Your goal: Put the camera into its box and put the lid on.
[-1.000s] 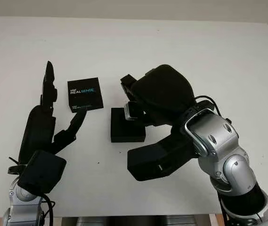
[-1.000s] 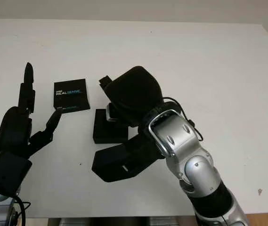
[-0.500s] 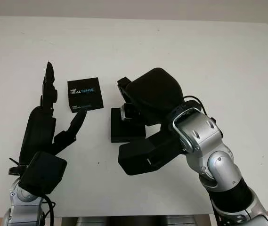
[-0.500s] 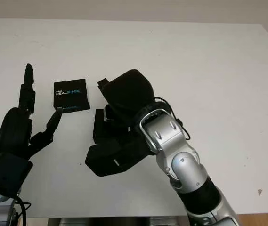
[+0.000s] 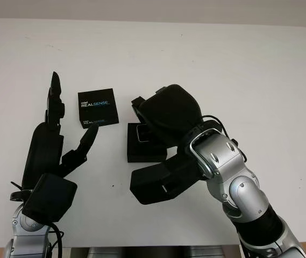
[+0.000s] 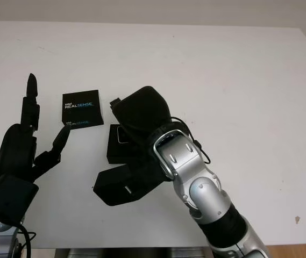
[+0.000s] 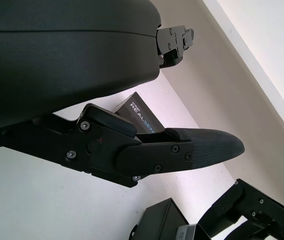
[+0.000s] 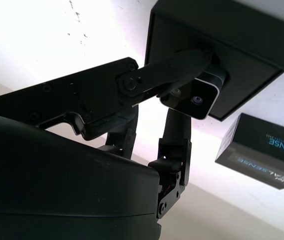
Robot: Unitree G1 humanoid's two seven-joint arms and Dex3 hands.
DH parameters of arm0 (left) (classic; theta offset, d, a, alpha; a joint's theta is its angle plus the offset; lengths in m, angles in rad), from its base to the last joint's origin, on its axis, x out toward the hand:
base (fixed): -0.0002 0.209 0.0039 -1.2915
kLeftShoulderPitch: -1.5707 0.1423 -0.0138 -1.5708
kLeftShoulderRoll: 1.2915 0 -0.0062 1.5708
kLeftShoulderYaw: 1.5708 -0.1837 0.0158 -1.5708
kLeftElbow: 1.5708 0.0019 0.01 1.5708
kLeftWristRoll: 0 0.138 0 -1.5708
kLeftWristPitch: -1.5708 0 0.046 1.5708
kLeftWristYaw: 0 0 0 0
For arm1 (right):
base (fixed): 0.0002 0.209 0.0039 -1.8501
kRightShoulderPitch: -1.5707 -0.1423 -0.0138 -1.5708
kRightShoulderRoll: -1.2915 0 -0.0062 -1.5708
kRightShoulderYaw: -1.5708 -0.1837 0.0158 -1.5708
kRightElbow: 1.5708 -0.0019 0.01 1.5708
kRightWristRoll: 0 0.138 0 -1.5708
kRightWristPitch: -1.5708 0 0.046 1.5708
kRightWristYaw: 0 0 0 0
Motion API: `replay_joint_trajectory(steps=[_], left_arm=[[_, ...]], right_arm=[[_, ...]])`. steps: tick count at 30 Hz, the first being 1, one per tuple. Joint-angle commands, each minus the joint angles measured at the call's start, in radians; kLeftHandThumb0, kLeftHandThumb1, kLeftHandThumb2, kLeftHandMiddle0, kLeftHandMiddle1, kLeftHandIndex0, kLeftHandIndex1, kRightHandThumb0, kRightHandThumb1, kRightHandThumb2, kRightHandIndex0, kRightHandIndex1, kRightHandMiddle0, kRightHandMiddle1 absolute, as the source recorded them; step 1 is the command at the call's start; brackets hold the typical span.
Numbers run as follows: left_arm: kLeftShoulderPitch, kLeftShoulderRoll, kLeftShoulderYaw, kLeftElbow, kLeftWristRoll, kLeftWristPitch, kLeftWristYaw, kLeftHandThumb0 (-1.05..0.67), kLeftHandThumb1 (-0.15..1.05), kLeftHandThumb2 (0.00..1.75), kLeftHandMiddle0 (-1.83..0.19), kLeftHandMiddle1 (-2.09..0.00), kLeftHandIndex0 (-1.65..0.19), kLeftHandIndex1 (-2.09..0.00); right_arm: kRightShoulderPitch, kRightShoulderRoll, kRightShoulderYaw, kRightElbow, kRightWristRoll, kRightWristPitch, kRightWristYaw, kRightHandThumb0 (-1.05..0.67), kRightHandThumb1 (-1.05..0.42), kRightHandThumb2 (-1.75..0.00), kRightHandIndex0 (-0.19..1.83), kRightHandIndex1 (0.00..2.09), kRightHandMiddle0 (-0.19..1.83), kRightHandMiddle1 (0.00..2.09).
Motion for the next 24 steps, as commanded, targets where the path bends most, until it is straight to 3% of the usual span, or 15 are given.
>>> replay_joint_trajectory(steps=[1,9,18,20,22,24], left_arm=[[0.004,-0.001,-0.004,-0.003,-0.001,-0.007,0.004,-0.85,1.05,0.54,0.19,0.0,0.19,0.0],[0.006,-0.002,-0.006,-0.008,0.0,-0.007,0.002,-0.84,1.05,0.54,0.19,0.0,0.19,0.0],[0.016,0.0,-0.005,-0.01,0.005,-0.008,0.004,-0.84,1.05,0.54,0.19,0.0,0.19,0.0],[0.018,0.0,-0.004,-0.011,0.007,-0.004,0.003,-0.84,1.05,0.54,0.19,0.0,0.19,0.0],[0.019,0.0,-0.002,-0.011,0.005,-0.006,0.002,-0.84,1.05,0.54,0.19,0.0,0.19,0.0],[0.019,-0.001,-0.002,-0.011,0.002,-0.004,0.002,-0.84,1.05,0.54,0.19,0.0,0.19,0.0]], right_arm=[[-0.006,-0.022,0.008,-0.021,-0.018,-0.016,0.051,-0.54,-1.03,-0.06,0.38,1.04,0.38,1.43],[0.001,-0.051,0.011,-0.044,-0.026,-0.075,0.062,-0.53,-1.01,-0.06,0.45,0.86,0.43,1.27],[0.006,-0.058,0.014,-0.043,-0.037,-0.092,0.059,-0.57,-1.02,-0.05,0.45,0.8,0.42,1.26],[0.009,-0.057,0.009,-0.054,-0.038,-0.088,0.07,-0.58,-1.04,-0.07,0.39,0.58,0.25,1.2],[0.023,-0.048,-0.003,-0.069,-0.039,-0.075,0.049,-0.59,-1.04,-0.16,0.34,0.37,0.12,0.99],[0.036,-0.041,-0.021,-0.085,-0.03,-0.064,0.021,-0.65,-1.05,-0.19,0.3,0.2,0.11,0.76]])
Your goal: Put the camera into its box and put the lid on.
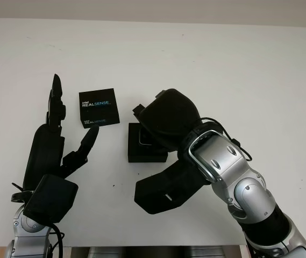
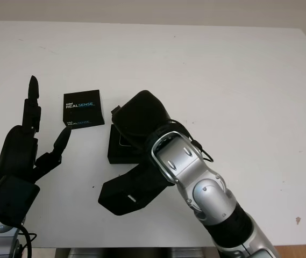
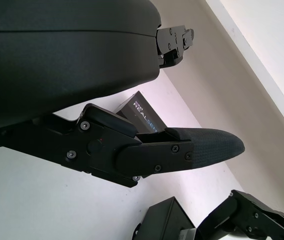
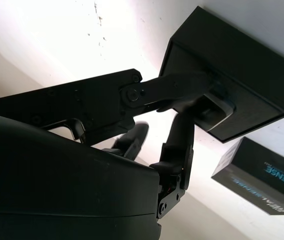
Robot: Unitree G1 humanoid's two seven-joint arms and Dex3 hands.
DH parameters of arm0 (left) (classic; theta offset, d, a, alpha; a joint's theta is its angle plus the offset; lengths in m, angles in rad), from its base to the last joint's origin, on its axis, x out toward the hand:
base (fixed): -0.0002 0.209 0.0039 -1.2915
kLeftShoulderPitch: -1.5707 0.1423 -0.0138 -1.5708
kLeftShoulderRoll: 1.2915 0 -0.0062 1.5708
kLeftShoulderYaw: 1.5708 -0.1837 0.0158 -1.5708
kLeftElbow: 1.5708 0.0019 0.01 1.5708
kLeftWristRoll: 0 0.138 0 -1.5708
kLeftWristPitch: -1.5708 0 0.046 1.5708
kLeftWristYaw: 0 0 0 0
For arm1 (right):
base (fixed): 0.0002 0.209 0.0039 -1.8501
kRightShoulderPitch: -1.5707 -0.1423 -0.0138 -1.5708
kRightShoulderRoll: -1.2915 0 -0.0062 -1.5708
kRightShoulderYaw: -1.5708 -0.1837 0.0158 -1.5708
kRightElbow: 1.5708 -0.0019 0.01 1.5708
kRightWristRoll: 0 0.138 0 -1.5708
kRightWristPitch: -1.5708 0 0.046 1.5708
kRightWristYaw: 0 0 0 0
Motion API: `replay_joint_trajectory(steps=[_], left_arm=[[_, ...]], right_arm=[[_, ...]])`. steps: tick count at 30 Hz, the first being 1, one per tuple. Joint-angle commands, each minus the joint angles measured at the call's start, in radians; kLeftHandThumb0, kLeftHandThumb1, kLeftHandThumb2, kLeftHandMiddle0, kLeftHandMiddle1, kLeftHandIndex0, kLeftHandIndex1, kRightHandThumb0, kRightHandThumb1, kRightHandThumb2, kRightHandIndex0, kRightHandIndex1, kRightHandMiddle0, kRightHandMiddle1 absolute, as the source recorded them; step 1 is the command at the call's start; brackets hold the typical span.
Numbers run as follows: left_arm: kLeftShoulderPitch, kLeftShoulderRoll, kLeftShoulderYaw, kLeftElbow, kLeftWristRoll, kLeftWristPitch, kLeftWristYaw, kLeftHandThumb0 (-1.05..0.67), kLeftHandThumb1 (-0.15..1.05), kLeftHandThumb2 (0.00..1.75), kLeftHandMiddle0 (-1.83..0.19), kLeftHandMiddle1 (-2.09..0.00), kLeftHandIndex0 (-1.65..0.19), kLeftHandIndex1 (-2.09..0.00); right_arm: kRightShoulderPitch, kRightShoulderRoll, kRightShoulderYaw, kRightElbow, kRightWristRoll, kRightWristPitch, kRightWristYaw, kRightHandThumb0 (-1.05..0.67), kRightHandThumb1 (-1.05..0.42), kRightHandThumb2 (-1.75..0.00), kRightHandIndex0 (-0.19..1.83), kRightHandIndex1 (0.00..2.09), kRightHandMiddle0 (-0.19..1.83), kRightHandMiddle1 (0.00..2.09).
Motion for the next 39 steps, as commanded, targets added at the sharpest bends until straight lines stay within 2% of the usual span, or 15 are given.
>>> replay_joint_trajectory(steps=[1,4,7,10,15,19,22,26,30,33,36,39], left_arm=[[0.011,0.001,0.001,-0.013,0.002,-0.001,0.002,-0.85,1.05,0.53,0.19,0.0,0.19,0.0],[0.013,0.003,0.0,-0.011,0.01,-0.002,0.004,-0.85,1.05,0.54,0.19,0.0,0.19,0.0],[0.012,0.0,0.002,-0.008,0.007,-0.003,0.003,-0.85,1.05,0.54,0.19,0.0,0.19,0.0],[0.013,0.001,0.004,-0.006,0.004,-0.006,0.004,-0.85,1.05,0.54,0.19,0.0,0.19,0.0],[0.018,-0.002,0.007,-0.006,0.004,-0.012,0.01,-0.86,1.05,0.53,0.19,0.0,0.19,0.0],[0.019,-0.003,0.008,-0.01,-0.001,-0.012,0.008,-0.86,1.05,0.53,0.19,0.0,0.19,0.0],[0.016,-0.003,0.014,-0.009,-0.016,-0.015,0.006,-0.86,1.05,0.51,0.19,0.0,0.19,0.0],[0.008,0.016,0.026,-0.01,-0.005,-0.012,0.007,-0.86,1.05,0.5,0.19,0.0,0.19,0.0],[-0.021,0.071,0.054,-0.017,-0.011,-0.003,-0.035,-0.86,1.05,0.47,0.19,0.0,0.19,0.0],[-0.063,0.142,0.081,-0.017,-0.019,0.001,-0.085,-0.86,1.05,0.43,0.19,0.0,0.19,0.0],[-0.154,0.256,0.107,-0.014,-0.021,0.017,-0.171,-0.86,1.05,0.3,0.19,0.0,0.19,0.0],[-0.223,0.355,0.112,0.021,-0.016,-0.001,-0.238,-0.89,1.05,0.24,0.19,0.0,0.19,0.0]], right_arm=[[0.018,0.011,-0.032,-0.041,0.016,0.02,-0.019,-0.7,-1.05,-0.18,0.25,0.13,0.11,0.63],[0.006,0.016,-0.071,-0.072,0.047,0.028,-0.034,-0.75,-1.05,-0.14,0.17,0.06,0.12,0.49],[-0.019,0.013,-0.106,-0.072,0.059,0.028,-0.098,-0.73,-1.05,-0.14,0.17,0.05,0.15,0.5],[-0.046,0.019,-0.133,-0.047,0.059,0.04,-0.171,-0.73,-1.05,-0.09,0.2,0.06,0.07,0.72],[-0.108,0.004,-0.169,-0.025,0.083,0.049,-0.165,-0.77,-1.05,-0.07,0.25,0.09,0.06,0.79],[-0.119,0.013,-0.198,-0.034,0.112,0.075,-0.155,-0.79,-1.05,-0.08,0.24,0.08,-0.04,0.99],[-0.052,0.06,-0.31,-0.042,0.379,0.088,-0.276,-0.73,-1.05,-0.1,0.31,0.13,-0.02,1.02],[0.002,0.082,-0.393,0.014,0.646,0.123,-0.327,-0.69,-1.05,-0.17,0.31,0.11,0.04,0.74],[0.034,0.08,-0.462,0.192,0.918,0.09,-0.393,-0.76,-1.05,-0.27,0.22,0.05,-0.04,0.57],[0.046,0.059,-0.493,0.283,1.068,0.091,-0.388,-0.8,-1.05,-0.36,0.13,0.02,-0.06,0.46],[0.047,0.038,-0.519,0.353,1.182,0.091,-0.391,-0.82,-1.05,-0.5,0.13,0.04,0.01,0.31],[0.041,0.039,-0.533,0.384,1.273,0.106,-0.403,-0.79,-1.05,-0.54,0.14,0.05,0.02,0.27]])
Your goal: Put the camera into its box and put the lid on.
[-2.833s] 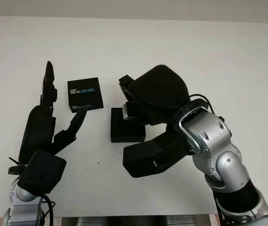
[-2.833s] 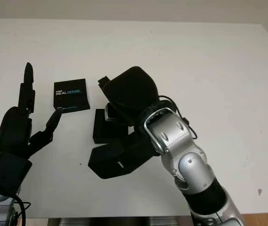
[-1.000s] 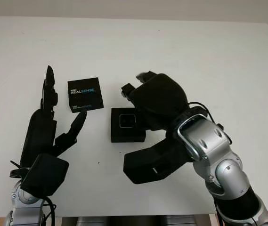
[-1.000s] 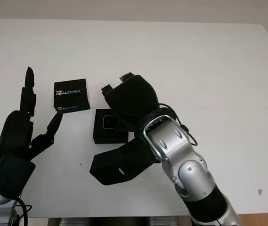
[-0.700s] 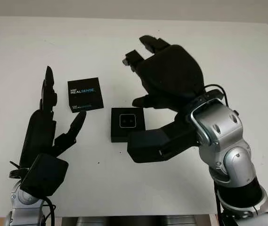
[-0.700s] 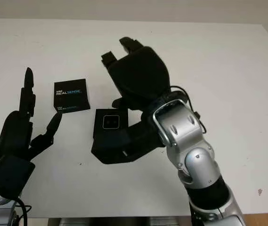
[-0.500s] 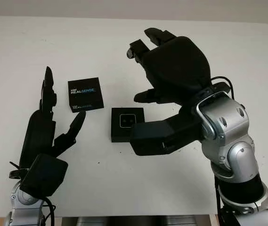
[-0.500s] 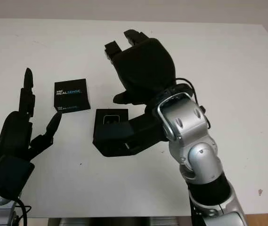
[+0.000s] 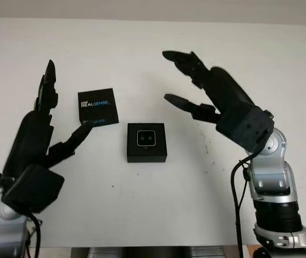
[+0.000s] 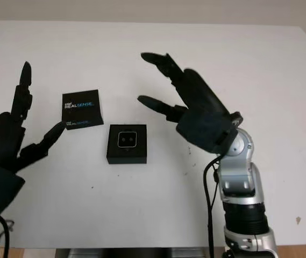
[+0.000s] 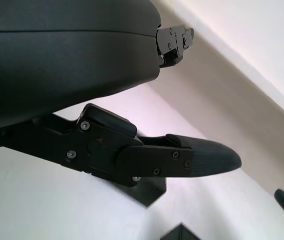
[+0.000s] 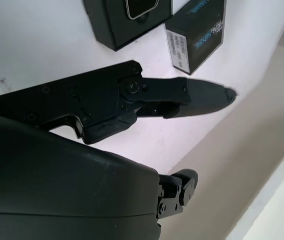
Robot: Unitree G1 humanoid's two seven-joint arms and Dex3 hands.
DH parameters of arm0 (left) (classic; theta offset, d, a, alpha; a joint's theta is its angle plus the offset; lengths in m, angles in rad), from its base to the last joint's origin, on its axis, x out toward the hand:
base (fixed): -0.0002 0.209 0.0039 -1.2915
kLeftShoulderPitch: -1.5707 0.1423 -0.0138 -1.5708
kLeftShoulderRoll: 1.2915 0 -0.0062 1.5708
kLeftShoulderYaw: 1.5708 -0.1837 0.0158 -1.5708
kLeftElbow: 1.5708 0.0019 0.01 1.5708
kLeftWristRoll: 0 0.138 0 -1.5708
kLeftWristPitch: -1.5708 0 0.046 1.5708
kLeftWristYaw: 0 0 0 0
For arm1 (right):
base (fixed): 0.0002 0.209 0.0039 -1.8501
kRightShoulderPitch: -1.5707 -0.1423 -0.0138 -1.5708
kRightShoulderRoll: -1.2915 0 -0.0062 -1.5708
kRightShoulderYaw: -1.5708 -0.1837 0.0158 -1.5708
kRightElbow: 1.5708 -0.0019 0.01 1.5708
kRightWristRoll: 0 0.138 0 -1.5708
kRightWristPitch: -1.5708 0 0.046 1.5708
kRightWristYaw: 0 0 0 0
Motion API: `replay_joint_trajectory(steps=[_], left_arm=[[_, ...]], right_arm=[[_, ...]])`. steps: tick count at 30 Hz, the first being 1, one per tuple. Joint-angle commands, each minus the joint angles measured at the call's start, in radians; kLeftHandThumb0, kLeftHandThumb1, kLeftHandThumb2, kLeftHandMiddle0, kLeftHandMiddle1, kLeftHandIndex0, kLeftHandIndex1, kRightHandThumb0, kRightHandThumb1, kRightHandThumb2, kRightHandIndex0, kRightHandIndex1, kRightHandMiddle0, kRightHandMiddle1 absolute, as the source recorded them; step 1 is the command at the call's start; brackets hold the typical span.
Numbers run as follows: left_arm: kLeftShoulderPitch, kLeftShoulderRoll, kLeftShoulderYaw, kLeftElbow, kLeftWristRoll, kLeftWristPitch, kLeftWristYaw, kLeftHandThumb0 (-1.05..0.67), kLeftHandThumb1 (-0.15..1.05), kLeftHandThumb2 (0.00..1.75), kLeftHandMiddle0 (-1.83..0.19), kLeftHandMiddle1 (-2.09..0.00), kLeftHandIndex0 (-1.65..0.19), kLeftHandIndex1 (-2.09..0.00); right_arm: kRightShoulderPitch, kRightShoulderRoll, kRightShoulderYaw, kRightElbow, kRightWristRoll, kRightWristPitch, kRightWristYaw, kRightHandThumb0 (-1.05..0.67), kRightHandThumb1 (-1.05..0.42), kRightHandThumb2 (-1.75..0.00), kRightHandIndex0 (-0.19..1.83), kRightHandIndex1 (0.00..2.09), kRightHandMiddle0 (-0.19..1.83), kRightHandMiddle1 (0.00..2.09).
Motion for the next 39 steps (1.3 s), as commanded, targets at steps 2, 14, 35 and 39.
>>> replay_joint_trajectory(steps=[2,14,35,39], left_arm=[[-0.076,0.094,-0.005,0.042,-0.009,-0.013,-0.075,-0.9,1.05,0.17,0.19,0.0,0.19,0.0],[-0.529,0.335,-0.215,0.48,0.04,-0.234,-0.335,-1.02,0.96,0.04,0.19,0.0,0.19,0.0],[-0.63,0.299,-0.408,0.738,0.26,-0.381,-0.23,-1.0,1.0,0.06,0.19,0.0,0.19,0.0],[-0.616,0.285,-0.419,0.735,0.285,-0.356,-0.212,-1.03,1.02,0.06,0.19,0.0,0.19,0.0]], right_arm=[[-0.002,-0.014,-0.014,0.023,0.071,0.016,-0.013,-0.78,-1.05,-0.55,0.12,0.04,0.01,0.25],[0.002,0.001,-0.088,0.049,0.334,0.07,-0.077,-0.74,-1.05,-0.61,0.02,0.01,-0.19,0.46],[-0.031,-0.055,-0.154,0.007,0.488,0.143,-0.154,-0.75,-1.05,-0.65,-0.04,0.03,-0.17,0.27],[-0.025,-0.057,-0.149,0.004,0.485,0.134,-0.15,-0.75,-1.05,-0.66,-0.03,0.04,-0.15,0.28]])
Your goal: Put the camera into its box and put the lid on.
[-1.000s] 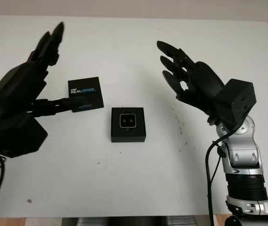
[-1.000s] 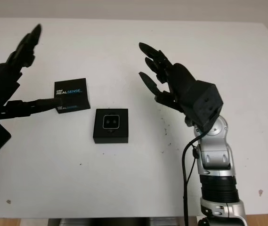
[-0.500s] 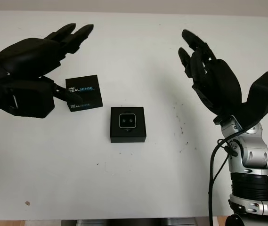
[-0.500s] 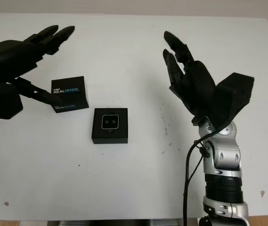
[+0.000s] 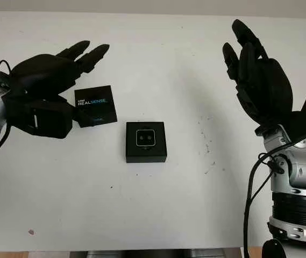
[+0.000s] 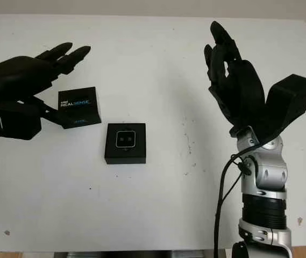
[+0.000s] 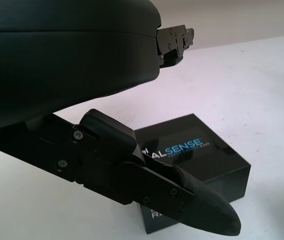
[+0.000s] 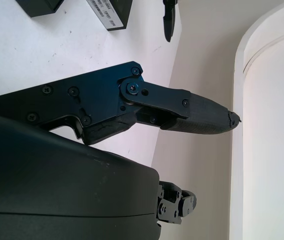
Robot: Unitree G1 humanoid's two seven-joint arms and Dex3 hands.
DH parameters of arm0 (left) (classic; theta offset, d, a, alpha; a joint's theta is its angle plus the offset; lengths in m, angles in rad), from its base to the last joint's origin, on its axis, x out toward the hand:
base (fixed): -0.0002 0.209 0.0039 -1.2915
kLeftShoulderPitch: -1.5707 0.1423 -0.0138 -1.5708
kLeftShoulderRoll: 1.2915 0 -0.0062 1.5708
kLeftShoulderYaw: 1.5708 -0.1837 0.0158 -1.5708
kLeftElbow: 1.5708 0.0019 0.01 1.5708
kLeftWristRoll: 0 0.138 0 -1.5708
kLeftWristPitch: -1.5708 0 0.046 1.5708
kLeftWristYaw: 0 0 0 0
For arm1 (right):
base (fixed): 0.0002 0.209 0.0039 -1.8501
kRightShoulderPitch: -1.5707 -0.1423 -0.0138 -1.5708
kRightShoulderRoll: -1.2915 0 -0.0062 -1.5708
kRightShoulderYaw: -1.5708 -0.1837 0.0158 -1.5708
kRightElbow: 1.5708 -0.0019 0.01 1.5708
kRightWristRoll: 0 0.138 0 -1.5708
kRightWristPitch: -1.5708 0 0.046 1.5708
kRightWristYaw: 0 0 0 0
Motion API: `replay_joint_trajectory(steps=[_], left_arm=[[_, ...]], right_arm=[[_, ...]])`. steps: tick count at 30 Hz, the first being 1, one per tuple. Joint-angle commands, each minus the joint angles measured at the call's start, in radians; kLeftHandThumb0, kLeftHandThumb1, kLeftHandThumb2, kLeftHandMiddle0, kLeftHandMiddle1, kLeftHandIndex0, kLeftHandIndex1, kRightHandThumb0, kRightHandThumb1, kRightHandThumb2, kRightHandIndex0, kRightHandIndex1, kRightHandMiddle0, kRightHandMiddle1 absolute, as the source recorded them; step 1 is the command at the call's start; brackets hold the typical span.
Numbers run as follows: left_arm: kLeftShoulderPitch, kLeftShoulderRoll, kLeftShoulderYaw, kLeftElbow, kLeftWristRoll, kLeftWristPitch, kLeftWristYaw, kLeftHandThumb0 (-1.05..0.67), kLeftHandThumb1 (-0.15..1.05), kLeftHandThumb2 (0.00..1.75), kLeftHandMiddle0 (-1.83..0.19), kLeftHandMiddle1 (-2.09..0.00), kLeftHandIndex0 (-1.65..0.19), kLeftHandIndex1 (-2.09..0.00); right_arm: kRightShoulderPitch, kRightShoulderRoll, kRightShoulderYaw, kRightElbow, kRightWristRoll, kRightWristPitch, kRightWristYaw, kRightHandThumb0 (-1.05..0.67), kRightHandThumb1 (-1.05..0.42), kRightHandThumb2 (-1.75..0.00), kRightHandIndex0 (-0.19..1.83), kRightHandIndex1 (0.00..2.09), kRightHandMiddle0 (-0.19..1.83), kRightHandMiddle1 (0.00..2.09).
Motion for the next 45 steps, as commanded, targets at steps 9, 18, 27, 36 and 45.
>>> replay_joint_trajectory(steps=[9,18,27,36,45], left_arm=[[0.034,-0.041,-0.037,-0.028,0.014,0.074,-0.027,-1.05,1.0,0.05,0.19,0.0,0.19,0.0],[0.028,-0.075,-0.087,-0.007,0.089,0.087,0.016,-1.05,1.05,0.08,0.19,0.0,0.19,0.0],[-0.002,-0.123,-0.097,0.026,0.146,0.164,0.098,-1.03,1.05,0.15,0.18,-0.02,0.19,0.0],[-0.046,-0.186,-0.078,0.075,0.123,0.265,0.158,-0.95,1.04,0.1,0.15,-0.05,0.17,-0.03],[-0.078,-0.157,-0.1,0.049,0.126,0.3,0.072,-0.68,0.96,0.05,-0.2,-0.13,-0.1,-0.15]], right_arm=[[0.013,-0.025,0.021,-0.041,-0.018,-0.022,-0.008,-0.72,-1.05,-0.66,-0.02,0.04,-0.15,0.28],[0.024,-0.022,0.029,-0.055,-0.028,-0.014,-0.03,-0.71,-1.05,-0.64,-0.02,0.05,-0.14,0.28],[0.044,-0.022,0.037,-0.057,-0.045,-0.039,-0.032,-0.71,-1.05,-0.64,-0.01,0.05,-0.13,0.29],[0.067,-0.028,0.04,-0.026,-0.052,-0.11,-0.003,-0.71,-1.05,-0.64,0.0,0.06,-0.18,0.44],[0.077,-0.025,0.046,-0.053,-0.06,-0.085,-0.017,-0.66,-1.05,-0.66,0.0,0.06,-0.19,0.51]])
